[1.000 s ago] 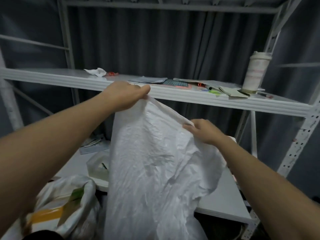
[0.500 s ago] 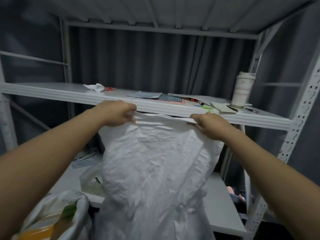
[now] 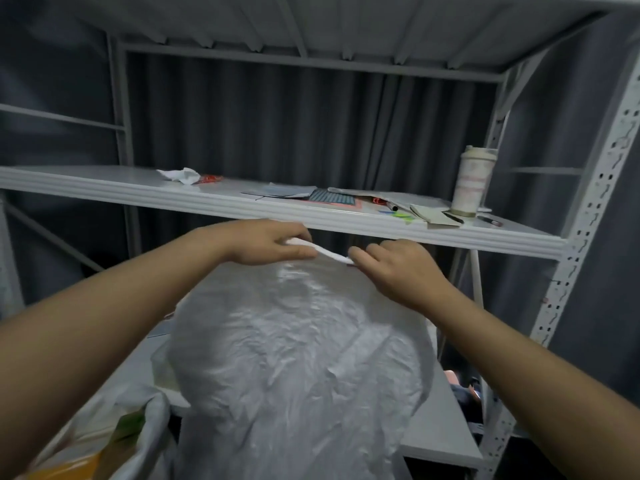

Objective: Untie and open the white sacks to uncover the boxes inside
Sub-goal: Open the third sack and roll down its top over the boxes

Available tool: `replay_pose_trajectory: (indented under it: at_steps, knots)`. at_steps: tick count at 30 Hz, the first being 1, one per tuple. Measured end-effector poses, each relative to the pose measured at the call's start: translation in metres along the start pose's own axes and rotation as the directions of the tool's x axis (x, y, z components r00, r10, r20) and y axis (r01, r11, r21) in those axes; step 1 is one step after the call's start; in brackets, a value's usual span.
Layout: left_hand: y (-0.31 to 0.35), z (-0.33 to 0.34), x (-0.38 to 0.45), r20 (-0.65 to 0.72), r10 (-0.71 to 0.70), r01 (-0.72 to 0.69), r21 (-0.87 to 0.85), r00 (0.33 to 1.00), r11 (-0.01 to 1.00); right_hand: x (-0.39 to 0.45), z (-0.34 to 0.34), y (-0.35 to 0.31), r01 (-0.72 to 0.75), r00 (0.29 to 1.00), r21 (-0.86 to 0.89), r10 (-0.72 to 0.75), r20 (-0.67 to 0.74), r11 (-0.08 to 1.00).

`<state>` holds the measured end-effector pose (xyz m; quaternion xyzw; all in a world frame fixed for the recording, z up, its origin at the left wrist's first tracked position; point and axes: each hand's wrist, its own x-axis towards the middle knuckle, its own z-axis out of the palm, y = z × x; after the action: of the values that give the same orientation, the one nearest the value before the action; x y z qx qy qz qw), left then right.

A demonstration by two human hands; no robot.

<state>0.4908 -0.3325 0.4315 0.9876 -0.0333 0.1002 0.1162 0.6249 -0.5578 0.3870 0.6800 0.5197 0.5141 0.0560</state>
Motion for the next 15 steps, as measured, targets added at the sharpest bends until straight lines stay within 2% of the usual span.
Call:
replay_pose_trajectory:
  at_steps: [1, 2, 3, 4, 5, 6, 7, 8, 9, 10, 11, 12, 13, 14, 15]
  knots:
    - [0.000, 0.001, -0.001, -0.001, 0.017, -0.017, -0.004, 1.000, 1.000, 0.000, 0.001, -0.002, 0.040, 0.999, 0.005, -0.040, -0.013, 0.999]
    - [0.002, 0.001, -0.001, -0.042, 0.032, -0.029, 0.075, 0.999, 0.997, 0.002, 0.000, -0.005, -0.008, 0.999, 0.130, 0.001, 0.053, 0.992]
    - [0.004, 0.001, -0.002, -0.115, 0.075, -0.044, 0.246, 0.991, 0.968, 0.006, -0.004, -0.007, -0.106, 0.984, 0.288, 0.060, 0.165, 0.952]
    - [0.007, 0.002, -0.002, -0.189, 0.141, -0.040, 0.454, 0.972, 0.890, 0.010, -0.012, -0.009, -0.231, 0.951, 0.476, 0.093, 0.295, 0.849]
    - [0.008, 0.003, -0.003, -0.242, 0.202, -0.026, 0.579, 0.949, 0.815, 0.013, -0.011, -0.011, -0.351, 0.912, 0.609, 0.112, 0.395, 0.711]
    - [0.007, 0.005, -0.003, -0.256, 0.233, -0.028, 0.616, 0.938, 0.787, 0.014, -0.011, -0.014, -0.375, 0.905, 0.679, 0.089, 0.417, 0.632]
    - [0.004, 0.004, -0.002, -0.232, 0.203, -0.036, 0.570, 0.951, 0.821, 0.014, -0.010, -0.016, -0.343, 0.913, 0.657, 0.075, 0.400, 0.672]
    - [0.003, 0.002, -0.004, -0.174, 0.134, -0.052, 0.411, 0.976, 0.910, 0.014, -0.006, -0.016, -0.249, 0.948, 0.516, 0.099, 0.301, 0.819]
    - [0.002, -0.001, -0.006, -0.096, 0.076, -0.052, 0.231, 0.993, 0.972, 0.010, -0.004, -0.016, -0.188, 0.965, 0.385, 0.098, 0.242, 0.904]
    - [0.002, -0.001, -0.007, -0.037, 0.055, -0.050, 0.131, 0.998, 0.990, 0.009, -0.007, -0.017, -0.148, 0.977, 0.285, 0.095, 0.193, 0.947]
    - [0.003, 0.000, -0.006, -0.024, 0.079, -0.072, 0.202, 0.997, 0.977, 0.007, -0.008, -0.018, -0.157, 0.976, 0.276, 0.106, 0.192, 0.948]
    - [0.005, 0.000, -0.005, -0.054, 0.099, -0.075, 0.341, 0.994, 0.937, 0.008, -0.009, -0.019, -0.202, 0.954, 0.347, 0.104, 0.280, 0.916]
    - [0.008, 0.002, -0.005, -0.093, 0.150, -0.082, 0.513, 0.984, 0.855, 0.011, -0.014, -0.018, -0.274, 0.937, 0.472, 0.121, 0.329, 0.838]
    - [0.012, 0.003, -0.005, -0.125, 0.201, -0.082, 0.619, 0.972, 0.781, 0.016, -0.018, -0.018, -0.428, 0.880, 0.620, 0.148, 0.451, 0.658]
    - [0.012, 0.005, -0.005, -0.133, 0.237, -0.089, 0.670, 0.962, 0.737, 0.017, -0.014, -0.019, -0.479, 0.859, 0.676, 0.141, 0.492, 0.560]
